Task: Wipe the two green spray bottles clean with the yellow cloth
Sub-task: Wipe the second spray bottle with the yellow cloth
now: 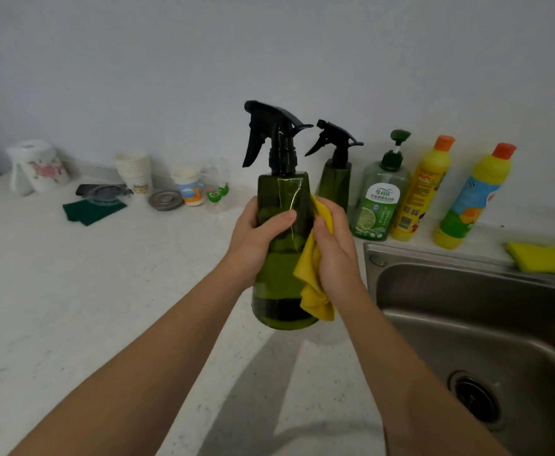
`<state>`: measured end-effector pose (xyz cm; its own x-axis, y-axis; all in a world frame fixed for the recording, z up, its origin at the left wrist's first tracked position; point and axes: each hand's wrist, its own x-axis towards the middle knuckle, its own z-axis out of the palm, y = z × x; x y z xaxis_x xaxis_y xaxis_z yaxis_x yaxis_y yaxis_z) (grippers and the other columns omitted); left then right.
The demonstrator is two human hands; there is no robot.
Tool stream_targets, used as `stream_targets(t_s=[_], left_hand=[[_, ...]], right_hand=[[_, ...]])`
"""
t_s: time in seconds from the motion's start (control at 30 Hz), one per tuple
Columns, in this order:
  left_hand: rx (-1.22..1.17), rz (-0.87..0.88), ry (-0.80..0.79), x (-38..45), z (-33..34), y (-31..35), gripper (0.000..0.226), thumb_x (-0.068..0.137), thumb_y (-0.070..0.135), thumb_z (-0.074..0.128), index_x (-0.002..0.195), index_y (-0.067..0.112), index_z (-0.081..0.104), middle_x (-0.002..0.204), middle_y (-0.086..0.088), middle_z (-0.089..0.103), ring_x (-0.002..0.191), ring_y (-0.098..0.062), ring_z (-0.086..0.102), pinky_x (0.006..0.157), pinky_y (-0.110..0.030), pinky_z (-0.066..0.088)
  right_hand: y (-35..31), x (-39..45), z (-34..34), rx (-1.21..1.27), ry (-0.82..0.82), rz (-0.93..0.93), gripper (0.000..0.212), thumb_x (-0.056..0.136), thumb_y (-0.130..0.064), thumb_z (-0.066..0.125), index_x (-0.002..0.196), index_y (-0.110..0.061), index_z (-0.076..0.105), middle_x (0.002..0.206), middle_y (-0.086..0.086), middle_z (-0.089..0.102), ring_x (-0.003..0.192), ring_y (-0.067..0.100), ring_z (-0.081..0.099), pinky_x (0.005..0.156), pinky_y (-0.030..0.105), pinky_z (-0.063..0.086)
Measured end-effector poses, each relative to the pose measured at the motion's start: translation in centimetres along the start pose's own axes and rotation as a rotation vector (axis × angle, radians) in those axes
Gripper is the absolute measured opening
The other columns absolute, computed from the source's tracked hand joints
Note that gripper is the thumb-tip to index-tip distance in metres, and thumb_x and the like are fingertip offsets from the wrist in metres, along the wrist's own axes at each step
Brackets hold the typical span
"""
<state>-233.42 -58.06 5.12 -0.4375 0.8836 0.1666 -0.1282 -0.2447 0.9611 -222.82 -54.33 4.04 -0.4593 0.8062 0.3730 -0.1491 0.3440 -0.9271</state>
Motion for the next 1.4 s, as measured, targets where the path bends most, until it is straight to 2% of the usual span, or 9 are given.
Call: stream_targets(t_s=[0.23, 0.4, 0.57, 0.7, 0.8, 0.97, 1.07, 1.17, 1.4], left_hand=[[0.032, 0.040, 0.109, 0.2, -0.4, 0.3, 0.027, 0.060, 0.029, 0.064, 0.085, 0.028, 0.055, 0.088, -0.001, 0.062, 0.086, -0.024, 0.061, 0.078, -0.040, 0.053], [-0.009, 0.006, 0.215, 1.1, -0.5, 0.3, 0.027, 0.066, 0.030, 0.069, 0.088, 0.026, 0.055, 0.090, -0.003, 0.063, 0.084, -0.024, 0.063, 0.075, -0.042, 0.053], [0.037, -0.044, 0.235, 1.2, 0.3, 0.1, 0.041, 0.055, 0.043, 0.069, 0.090, 0.030, 0.051, 0.098, -0.001, 0.063, 0.093, -0.023, 0.063, 0.084, -0.044, 0.053], [0.053, -0.115, 0.110, 0.7, 0.6, -0.3, 0.033, 0.077, 0.040, 0.062, 0.103, 0.022, 0.053, 0.103, -0.004, 0.064, 0.097, -0.022, 0.062, 0.088, -0.041, 0.051], [0.065, -0.145, -0.003, 0.5, 0.1, -0.4, 0.024, 0.086, 0.030, 0.052, 0.106, 0.018, 0.055, 0.096, 0.000, 0.065, 0.089, -0.015, 0.063, 0.075, -0.025, 0.053], [0.117, -0.109, -0.111, 0.4, -1.1, -0.8, 0.009, 0.079, 0.018, 0.062, 0.085, 0.024, 0.061, 0.084, 0.005, 0.066, 0.068, -0.003, 0.065, 0.058, -0.014, 0.052], [0.100, -0.098, -0.138, 0.5, -1.1, -1.4, 0.025, 0.066, 0.024, 0.071, 0.087, 0.025, 0.058, 0.087, 0.001, 0.065, 0.077, -0.013, 0.064, 0.068, -0.026, 0.055], [0.033, -0.118, -0.211, 0.4, -1.1, -2.0, 0.039, 0.058, 0.026, 0.073, 0.092, 0.032, 0.054, 0.091, 0.006, 0.064, 0.080, -0.009, 0.064, 0.065, -0.021, 0.054], [0.012, -0.126, -0.177, 0.4, -0.8, -3.1, 0.020, 0.078, 0.018, 0.062, 0.091, 0.031, 0.052, 0.089, 0.005, 0.063, 0.066, 0.001, 0.065, 0.059, -0.015, 0.052]], right_hand=[[1.7, -1.4, 0.2, 0.001, -0.035, 0.062, 0.021, 0.092, -0.033, 0.036, 0.110, -0.044, 0.038, 0.113, -0.008, 0.051, 0.107, 0.011, 0.051, 0.088, 0.025, 0.046], [3.4, -3.8, 1.5, -0.351, 0.022, -0.136, 0.043, 0.084, -0.040, 0.037, 0.124, -0.042, 0.020, 0.134, -0.003, 0.028, 0.117, -0.012, 0.027, 0.096, 0.001, 0.023], [3.3, -3.1, 2.3, -0.629, 0.052, -0.225, 0.061, 0.079, -0.045, 0.036, 0.134, -0.028, 0.016, 0.146, 0.011, 0.019, 0.126, 0.007, 0.017, 0.100, 0.019, 0.018], [3.4, -2.1, 2.1, -0.487, 0.095, -0.171, 0.066, 0.079, -0.038, 0.043, 0.137, -0.019, 0.017, 0.142, 0.009, 0.019, 0.123, -0.005, 0.017, 0.100, 0.003, 0.015], [3.3, -1.7, 1.6, -0.334, 0.144, -0.141, 0.057, 0.081, -0.028, 0.046, 0.128, -0.034, 0.015, 0.131, -0.002, 0.023, 0.111, -0.025, 0.019, 0.090, -0.007, 0.018], [2.8, -1.6, 1.2, -0.074, 0.176, -0.043, 0.046, 0.080, -0.032, 0.045, 0.123, -0.038, 0.028, 0.124, -0.011, 0.042, 0.115, -0.002, 0.042, 0.095, 0.016, 0.039], [2.6, -1.7, 1.3, 0.012, 0.202, -0.031, 0.037, 0.083, -0.029, 0.046, 0.117, -0.038, 0.034, 0.111, -0.022, 0.046, 0.097, -0.017, 0.048, 0.083, 0.005, 0.042], [2.2, -1.0, 1.0, 0.052, 0.252, -0.011, 0.026, 0.093, -0.019, 0.041, 0.117, -0.029, 0.040, 0.104, -0.023, 0.046, 0.087, -0.023, 0.047, 0.074, -0.002, 0.039], [1.1, 1.6, 0.5, 0.007, 0.208, -0.035, 0.018, 0.092, -0.014, 0.043, 0.106, -0.021, 0.052, 0.101, -0.010, 0.055, 0.087, -0.011, 0.052, 0.076, 0.003, 0.041]])
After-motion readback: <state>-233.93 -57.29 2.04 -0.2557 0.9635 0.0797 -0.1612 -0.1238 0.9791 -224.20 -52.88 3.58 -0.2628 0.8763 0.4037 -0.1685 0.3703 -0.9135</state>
